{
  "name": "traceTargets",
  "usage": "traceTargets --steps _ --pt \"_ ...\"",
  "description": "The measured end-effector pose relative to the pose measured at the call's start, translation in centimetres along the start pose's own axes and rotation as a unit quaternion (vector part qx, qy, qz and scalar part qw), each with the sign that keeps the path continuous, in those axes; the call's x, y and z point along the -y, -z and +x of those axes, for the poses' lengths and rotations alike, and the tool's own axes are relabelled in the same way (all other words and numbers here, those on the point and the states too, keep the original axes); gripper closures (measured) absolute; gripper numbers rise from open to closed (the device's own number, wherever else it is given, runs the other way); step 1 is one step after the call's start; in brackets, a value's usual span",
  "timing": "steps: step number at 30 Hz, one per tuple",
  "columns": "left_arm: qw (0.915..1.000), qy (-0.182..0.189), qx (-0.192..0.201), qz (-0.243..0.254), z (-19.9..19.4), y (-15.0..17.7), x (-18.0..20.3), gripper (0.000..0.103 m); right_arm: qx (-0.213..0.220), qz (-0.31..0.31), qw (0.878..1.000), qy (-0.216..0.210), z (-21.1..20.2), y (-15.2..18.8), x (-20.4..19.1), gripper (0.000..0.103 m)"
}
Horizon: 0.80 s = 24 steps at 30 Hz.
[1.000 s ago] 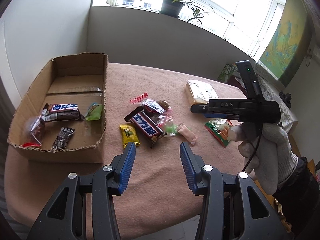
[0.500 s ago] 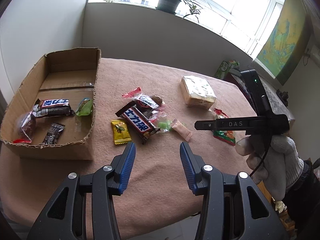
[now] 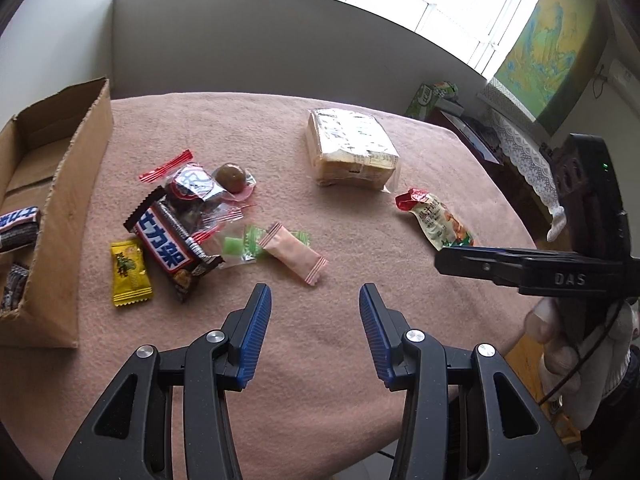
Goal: Organize snacks
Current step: 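Grasp the pink wrapped candy with the left gripper while the right approaches the red-green snack bag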
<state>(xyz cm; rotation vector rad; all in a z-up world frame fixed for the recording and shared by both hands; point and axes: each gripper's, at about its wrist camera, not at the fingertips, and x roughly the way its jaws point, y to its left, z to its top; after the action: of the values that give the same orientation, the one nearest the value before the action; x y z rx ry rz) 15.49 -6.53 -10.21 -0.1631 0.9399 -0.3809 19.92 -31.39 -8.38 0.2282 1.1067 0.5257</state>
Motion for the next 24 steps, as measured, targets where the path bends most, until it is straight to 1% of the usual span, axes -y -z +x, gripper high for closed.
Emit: traceTargets --steps 2,5,6,9,11,15,19,24 --pt "1.0000 -0.004 -0.004 0.003 0.7 -0.4 0.3 0.058 0.020 -0.010 1.000 0.019 -1.3 -0.1 0.5 0.043" --pt "0.9999 -0.011 -0.010 0.007 1.7 -0.9 0.7 0.058 0.044 -0.034 0.996 0.070 -2.1 -0.8 0.9 0.043" --pt "0.9998 -0.017 -0.011 0.008 1.9 -1.0 0.7 0.058 0.048 -0.036 0.995 0.078 -2.2 -0.9 1.3 0.043" --pt "0.9996 -0.023 -0.015 0.003 2.7 -1.2 0.5 0.059 0.047 -0.021 0.996 0.075 -2.4 -1.1 2.9 0.043" --pt "0.9992 -0.035 -0.020 0.004 3.2 -1.3 0.5 0.059 0.047 -0.010 0.996 0.070 -2.3 -1.0 3.8 0.043" --pt "0.9983 -0.049 -0.025 0.018 4.3 -1.6 1.0 0.059 0.046 0.002 0.997 0.063 -1.8 -0.7 4.7 0.043" --pt "0.9974 -0.056 -0.025 0.037 5.1 -2.0 2.0 0.059 0.042 -0.001 0.997 0.064 -0.8 -0.9 4.6 0.043" --pt "0.9956 -0.071 -0.020 0.057 5.5 -1.8 2.8 0.059 0.034 -0.025 0.996 0.084 0.9 -1.5 3.6 0.043"
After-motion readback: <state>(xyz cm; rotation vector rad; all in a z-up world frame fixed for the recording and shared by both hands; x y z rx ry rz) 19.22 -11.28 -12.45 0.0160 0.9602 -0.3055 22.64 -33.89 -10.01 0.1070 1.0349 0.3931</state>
